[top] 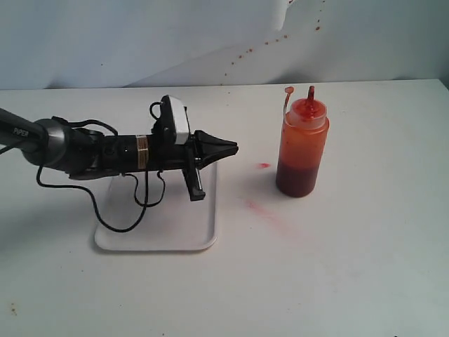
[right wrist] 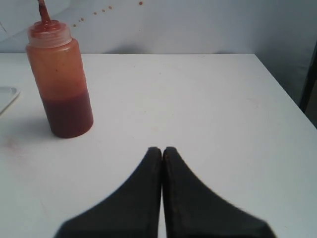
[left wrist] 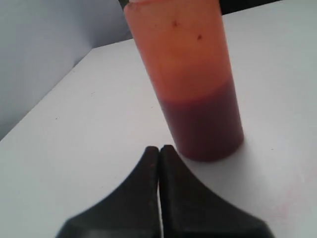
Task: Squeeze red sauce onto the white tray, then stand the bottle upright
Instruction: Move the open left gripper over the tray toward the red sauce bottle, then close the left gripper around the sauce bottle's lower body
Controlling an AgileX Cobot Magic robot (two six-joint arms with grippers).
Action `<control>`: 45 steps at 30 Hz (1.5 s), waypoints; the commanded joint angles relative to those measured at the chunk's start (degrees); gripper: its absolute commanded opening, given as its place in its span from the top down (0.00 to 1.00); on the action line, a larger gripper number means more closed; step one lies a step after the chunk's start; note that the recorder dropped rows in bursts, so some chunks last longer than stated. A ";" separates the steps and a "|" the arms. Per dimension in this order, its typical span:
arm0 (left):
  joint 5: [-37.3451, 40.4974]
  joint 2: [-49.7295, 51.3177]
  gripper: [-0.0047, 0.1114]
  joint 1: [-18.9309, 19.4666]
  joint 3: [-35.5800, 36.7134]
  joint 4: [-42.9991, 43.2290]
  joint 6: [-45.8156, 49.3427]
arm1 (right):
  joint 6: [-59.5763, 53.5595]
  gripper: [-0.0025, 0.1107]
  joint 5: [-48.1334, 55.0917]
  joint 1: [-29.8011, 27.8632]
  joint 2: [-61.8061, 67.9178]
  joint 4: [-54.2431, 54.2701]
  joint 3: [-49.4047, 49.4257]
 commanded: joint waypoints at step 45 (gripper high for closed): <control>2.08 4.34 0.06 -9.20 -2.34 -7.25 -20.94 | -0.22 0.98 -0.07 -0.35 -0.17 -0.03 0.19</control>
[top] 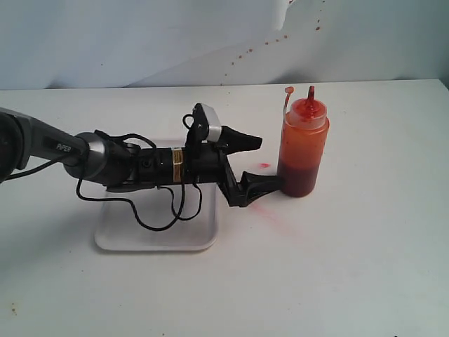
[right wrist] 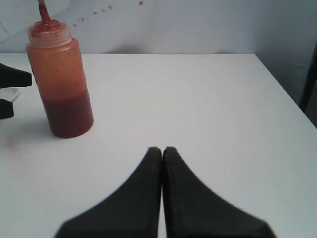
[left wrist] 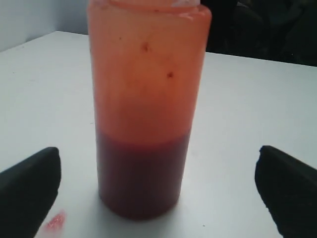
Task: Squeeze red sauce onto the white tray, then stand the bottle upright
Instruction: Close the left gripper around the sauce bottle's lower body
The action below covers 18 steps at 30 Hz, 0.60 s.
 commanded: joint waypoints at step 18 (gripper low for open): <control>13.23 3.96 0.06 -7.71 -5.70 -13.87 8.24 | -0.22 0.98 -0.07 -0.35 -0.17 -0.03 0.19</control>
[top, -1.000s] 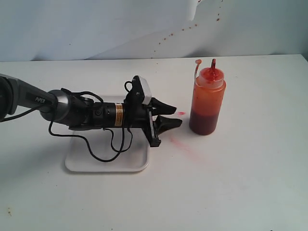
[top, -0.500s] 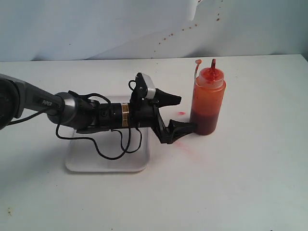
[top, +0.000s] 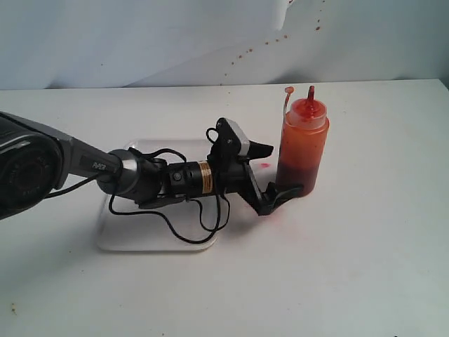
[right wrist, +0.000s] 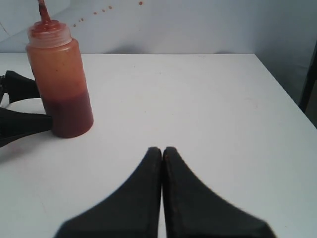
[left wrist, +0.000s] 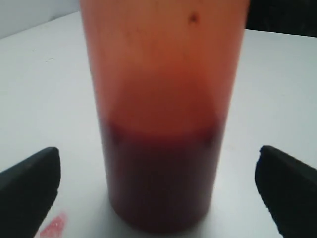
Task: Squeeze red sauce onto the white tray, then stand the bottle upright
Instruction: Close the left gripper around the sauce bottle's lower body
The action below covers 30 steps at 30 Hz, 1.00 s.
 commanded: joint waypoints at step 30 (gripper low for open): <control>11.55 5.02 0.06 -5.24 -11.08 -3.07 -4.40 | -0.22 0.98 -0.07 -0.35 -0.17 -0.03 0.19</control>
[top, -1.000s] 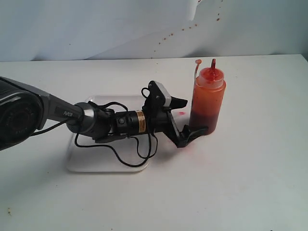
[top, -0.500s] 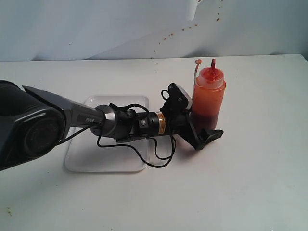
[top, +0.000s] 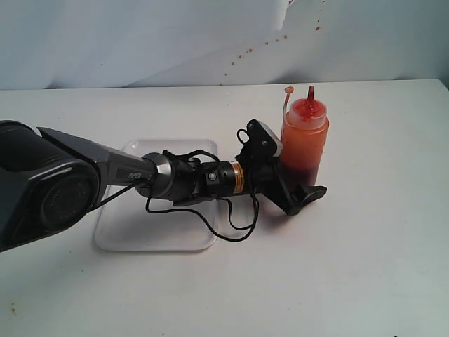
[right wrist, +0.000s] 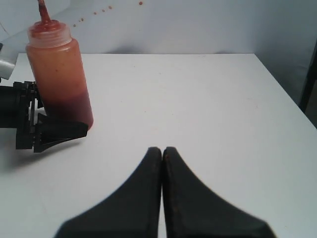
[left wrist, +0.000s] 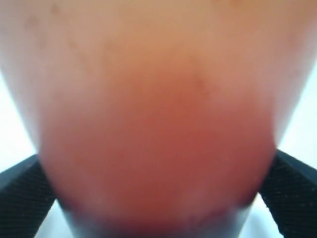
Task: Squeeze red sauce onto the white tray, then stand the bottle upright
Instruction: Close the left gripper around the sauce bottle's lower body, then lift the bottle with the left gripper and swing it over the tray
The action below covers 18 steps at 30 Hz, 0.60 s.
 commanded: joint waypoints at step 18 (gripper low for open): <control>3.15 -0.12 0.95 -0.26 -0.32 -4.62 -0.64 | -0.22 0.98 -0.07 -0.35 -0.17 -0.03 0.19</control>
